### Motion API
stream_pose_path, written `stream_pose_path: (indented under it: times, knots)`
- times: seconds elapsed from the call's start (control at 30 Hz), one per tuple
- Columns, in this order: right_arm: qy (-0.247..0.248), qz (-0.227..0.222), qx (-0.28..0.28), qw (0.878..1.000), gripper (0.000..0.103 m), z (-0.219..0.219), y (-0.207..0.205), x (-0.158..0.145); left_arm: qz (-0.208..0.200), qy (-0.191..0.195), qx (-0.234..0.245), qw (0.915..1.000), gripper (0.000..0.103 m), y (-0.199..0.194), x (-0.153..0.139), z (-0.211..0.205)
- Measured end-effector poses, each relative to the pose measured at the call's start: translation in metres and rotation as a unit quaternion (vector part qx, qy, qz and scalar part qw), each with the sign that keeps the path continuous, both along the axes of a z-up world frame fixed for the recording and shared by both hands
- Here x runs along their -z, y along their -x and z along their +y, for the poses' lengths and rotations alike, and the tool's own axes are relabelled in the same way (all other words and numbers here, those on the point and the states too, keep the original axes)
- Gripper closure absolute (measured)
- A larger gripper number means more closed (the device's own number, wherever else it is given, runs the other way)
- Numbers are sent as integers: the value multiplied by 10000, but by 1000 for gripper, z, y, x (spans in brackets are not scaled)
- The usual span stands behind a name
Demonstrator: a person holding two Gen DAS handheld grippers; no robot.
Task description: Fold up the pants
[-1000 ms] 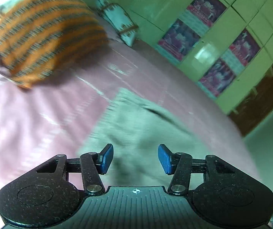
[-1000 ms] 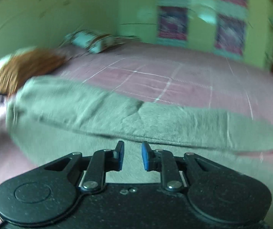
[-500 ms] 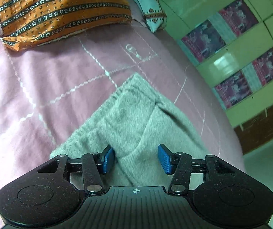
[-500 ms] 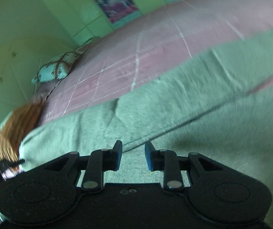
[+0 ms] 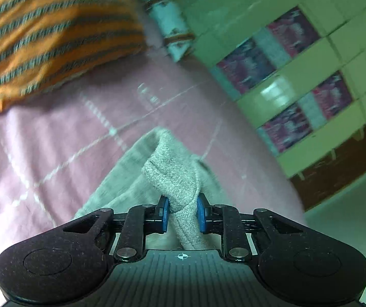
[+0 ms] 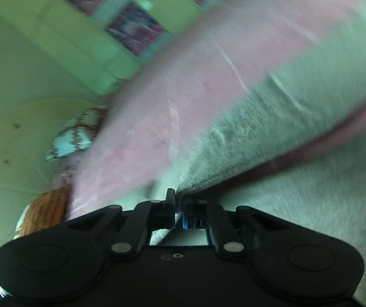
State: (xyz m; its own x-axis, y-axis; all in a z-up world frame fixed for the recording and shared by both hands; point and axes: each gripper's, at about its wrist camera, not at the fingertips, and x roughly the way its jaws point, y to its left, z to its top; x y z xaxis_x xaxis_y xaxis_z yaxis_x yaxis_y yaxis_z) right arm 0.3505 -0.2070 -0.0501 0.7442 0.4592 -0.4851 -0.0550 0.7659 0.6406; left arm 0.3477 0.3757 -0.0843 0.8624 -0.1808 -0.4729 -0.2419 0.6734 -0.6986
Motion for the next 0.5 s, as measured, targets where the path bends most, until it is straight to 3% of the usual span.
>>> stream_pose_path:
  times: [0.07,0.13,0.2,0.27,0.33,0.37,0.5]
  knots:
    - [97,-328,-213,9992,103,0,25,-23,-1,-91,87,9999,80,13,-10,6]
    - [222,-427,-388,9981,103,0,46,-34,247,-281,231,9990,80,26,-9,9]
    - [537,-329,-625,9961,103,4,64,-27,712,-653,334,9948,80,31,3,9]
    - [828,228,-815,9930,103,15,67,6,1102,-705,391,9906,81,32,26,8]
    - [980,738,-852,9888,101,18,64,36,1020,-588,289,9926,80,35,33,10]
    - [836,677,-721,9916,103,13,65,43,1022,-566,246,9928,80,34,31,9]
    - [580,648,-267,9959,92,4,60,41,1108,-849,301,9897,80,30,25,2]
